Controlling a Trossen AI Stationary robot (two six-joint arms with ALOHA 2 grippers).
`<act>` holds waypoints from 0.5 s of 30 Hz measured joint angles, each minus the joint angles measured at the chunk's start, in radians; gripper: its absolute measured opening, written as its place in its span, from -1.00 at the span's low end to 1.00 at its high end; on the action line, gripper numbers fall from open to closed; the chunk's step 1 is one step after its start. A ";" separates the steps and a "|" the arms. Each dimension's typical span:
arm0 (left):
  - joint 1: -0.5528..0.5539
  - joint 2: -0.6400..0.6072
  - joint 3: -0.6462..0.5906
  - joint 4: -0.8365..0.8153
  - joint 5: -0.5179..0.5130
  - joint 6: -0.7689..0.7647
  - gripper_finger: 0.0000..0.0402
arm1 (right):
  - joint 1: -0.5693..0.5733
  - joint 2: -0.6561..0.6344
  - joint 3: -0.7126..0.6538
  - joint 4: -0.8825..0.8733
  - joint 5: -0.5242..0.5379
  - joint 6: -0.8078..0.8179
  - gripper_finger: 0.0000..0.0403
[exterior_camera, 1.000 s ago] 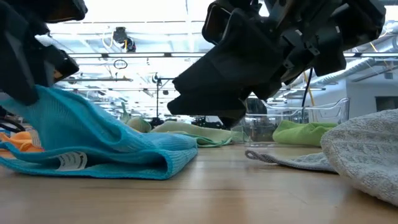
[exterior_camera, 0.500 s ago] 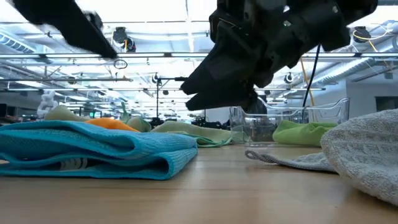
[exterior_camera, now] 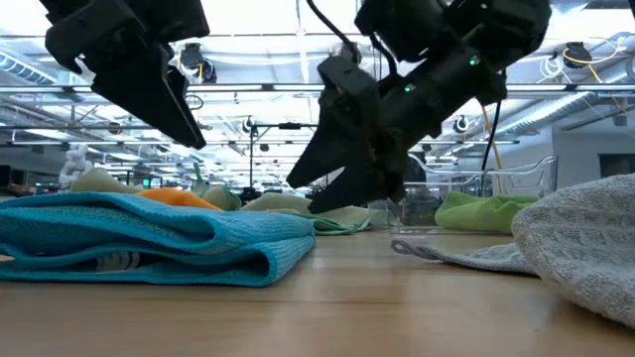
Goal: Fold microfiber towels
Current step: Fold the blue microfiber cloth
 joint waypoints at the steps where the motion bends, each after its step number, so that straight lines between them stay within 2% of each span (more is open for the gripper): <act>1: -0.001 0.000 0.000 0.000 0.000 -0.001 0.26 | -0.005 0.007 0.000 0.004 -0.011 0.005 0.29; 3: -0.005 0.000 0.000 0.001 -0.001 -0.003 0.26 | -0.010 0.025 0.000 0.024 -0.050 0.016 0.28; 9: -0.013 0.000 0.000 0.003 -0.002 0.000 0.26 | -0.008 0.078 0.000 0.055 -0.067 0.065 0.17; 15: -0.016 0.000 0.000 0.008 -0.011 0.006 0.26 | 0.001 0.125 0.001 0.143 -0.070 0.040 -0.07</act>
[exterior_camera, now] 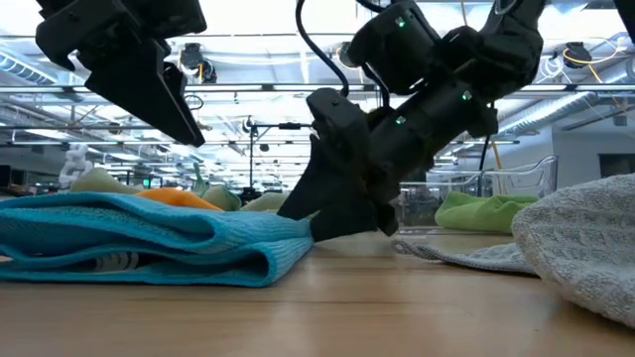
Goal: Fold microfiber towels
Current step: Fold the blue microfiber cloth
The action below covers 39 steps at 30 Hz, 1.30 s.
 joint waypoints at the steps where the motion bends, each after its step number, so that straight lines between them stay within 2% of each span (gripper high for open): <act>1: 0.000 0.000 0.000 0.001 0.000 0.003 0.26 | 0.003 0.008 0.000 0.014 0.001 -0.008 -0.13; 3: 0.000 0.000 0.000 0.005 -0.002 0.013 0.26 | 0.010 0.015 0.000 0.029 0.008 -0.041 -0.30; 8: 0.001 0.000 0.000 0.040 -0.003 0.011 0.26 | 0.026 0.011 -0.001 0.020 -0.004 -0.193 -0.88; 9: 0.001 0.000 0.000 0.056 -0.003 0.014 0.26 | 0.029 0.007 -0.002 0.021 -0.009 -0.238 -0.93; 13: 0.005 0.000 -0.030 0.144 0.002 0.048 0.26 | 0.038 -0.028 -0.002 0.034 0.001 -0.397 -0.92; 19: 0.058 0.001 -0.085 0.221 0.093 0.131 0.26 | 0.040 -0.072 -0.002 0.036 0.014 -0.527 -0.97; 28: 0.163 0.001 -0.143 0.218 0.371 0.202 0.22 | 0.059 -0.111 -0.002 0.039 0.022 -0.664 -0.96; 32: 0.154 -0.003 -0.144 0.218 0.405 0.211 -0.01 | 0.058 -0.117 -0.002 0.039 0.043 -0.677 -0.96; 35: 0.133 -0.003 -0.144 0.217 0.374 0.197 -0.34 | 0.058 -0.119 -0.002 0.038 0.044 -0.686 -0.96; 39: 0.076 -0.003 -0.144 0.220 0.319 0.106 -0.86 | 0.064 -0.132 -0.002 0.036 0.043 -0.609 -0.96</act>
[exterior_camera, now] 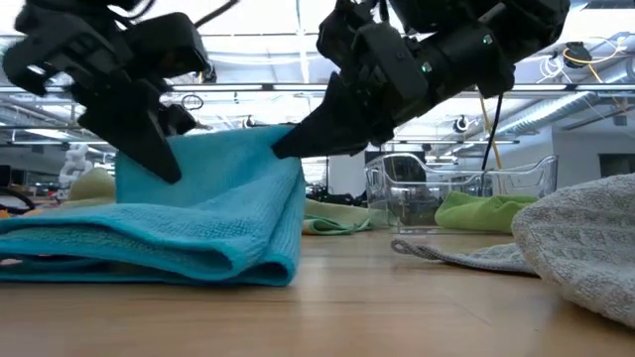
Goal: Fold microfiber towels
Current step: Fold the blue microfiber cloth
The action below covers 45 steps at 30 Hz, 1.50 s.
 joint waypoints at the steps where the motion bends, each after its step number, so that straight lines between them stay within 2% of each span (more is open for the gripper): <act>1: -0.019 0.000 0.000 0.001 -0.021 -0.031 -0.92 | 0.005 -0.004 0.000 -0.006 0.002 0.003 -0.97; 6: -0.157 0.000 0.000 0.038 -0.239 -0.145 -0.93 | 0.048 -0.008 0.000 0.052 0.004 -0.095 -0.97; 8: -0.214 0.003 0.000 0.075 -0.307 -0.159 -0.96 | 0.076 -0.004 0.001 0.065 0.040 -0.144 -0.97; 11: -0.288 0.007 0.001 0.114 -0.360 -0.184 -0.97 | 0.111 0.001 0.001 0.055 0.135 -0.139 -0.97; 15: -0.345 0.053 0.002 0.144 -0.438 -0.208 -0.96 | 0.145 0.000 0.002 0.075 0.187 -0.132 -0.97; 17: -0.350 0.080 0.007 0.170 -0.454 -0.186 -0.96 | 0.159 0.000 0.002 0.056 0.263 -0.152 -0.97; 20: -0.332 0.103 0.011 0.155 -0.545 -0.135 -0.96 | 0.159 0.000 0.002 0.042 0.406 -0.203 -0.97; 25: -0.261 0.101 0.010 0.121 -0.718 0.009 -0.95 | 0.118 -0.007 0.000 0.033 0.525 -0.348 -0.97; 28: -0.208 0.098 0.010 0.116 -0.676 0.049 -0.95 | 0.084 -0.009 0.000 -0.006 0.538 -0.367 -0.97; 33: -0.181 0.121 0.010 0.101 -0.566 -0.002 -0.95 | 0.069 -0.009 0.000 -0.073 0.511 -0.312 -0.97; 39: -0.254 0.118 0.010 0.188 -0.550 0.000 -0.95 | 0.074 -0.011 0.000 -0.091 0.317 -0.264 -0.96; 42: -0.273 0.122 0.010 0.192 -0.585 -0.001 -0.95 | 0.074 -0.011 0.000 -0.086 0.340 -0.271 -0.96; 45: -0.264 0.125 0.010 0.149 -0.669 0.000 -0.95 | 0.070 -0.011 0.000 -0.074 0.454 -0.330 -0.96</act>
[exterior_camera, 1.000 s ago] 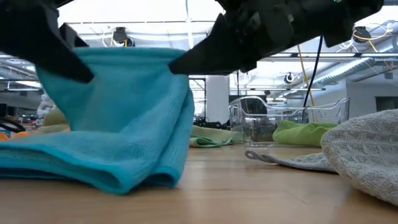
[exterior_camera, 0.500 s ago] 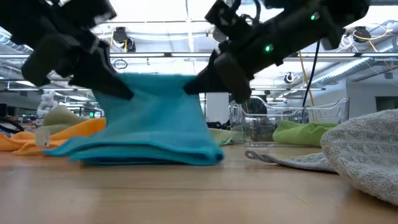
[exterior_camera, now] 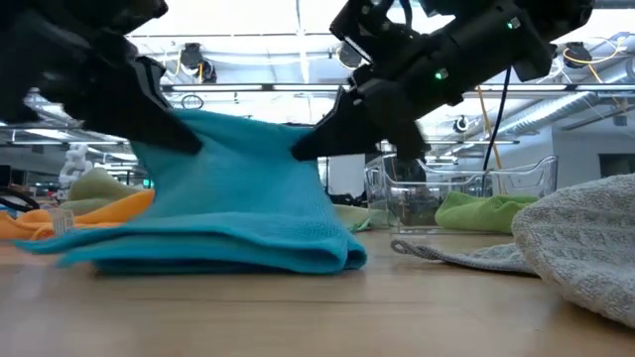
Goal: Fold microfiber towels
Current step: Fold the blue microfiber cloth
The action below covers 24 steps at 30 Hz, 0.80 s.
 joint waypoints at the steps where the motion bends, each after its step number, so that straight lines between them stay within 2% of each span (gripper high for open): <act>1: 0.009 0.000 0.000 -0.016 -0.029 0.002 -0.95 | -0.002 0.000 0.001 0.003 0.054 -0.021 -0.96; 4: 0.060 -0.001 0.000 -0.067 -0.065 0.016 -0.95 | -0.008 0.000 0.001 0.005 0.136 -0.056 -0.96; 10: 0.161 0.008 0.000 -0.066 -0.006 0.064 -0.95 | -0.003 -0.005 -0.001 -0.027 0.152 0.021 -0.96; 15: 0.181 0.024 0.000 -0.043 -0.012 0.107 -0.95 | 0.021 -0.005 -0.001 -0.030 0.156 0.057 -0.94; 18: 0.189 0.026 0.000 -0.026 -0.020 0.140 -0.95 | 0.023 -0.005 -0.002 -0.028 0.148 0.133 -0.84; 21: 0.193 0.026 0.000 -0.022 -0.046 0.157 -0.95 | 0.022 -0.011 -0.002 -0.037 0.081 0.241 -0.65; 24: 0.196 0.026 0.000 -0.022 -0.080 0.170 -0.95 | 0.021 -0.011 -0.002 -0.088 0.078 0.326 -0.46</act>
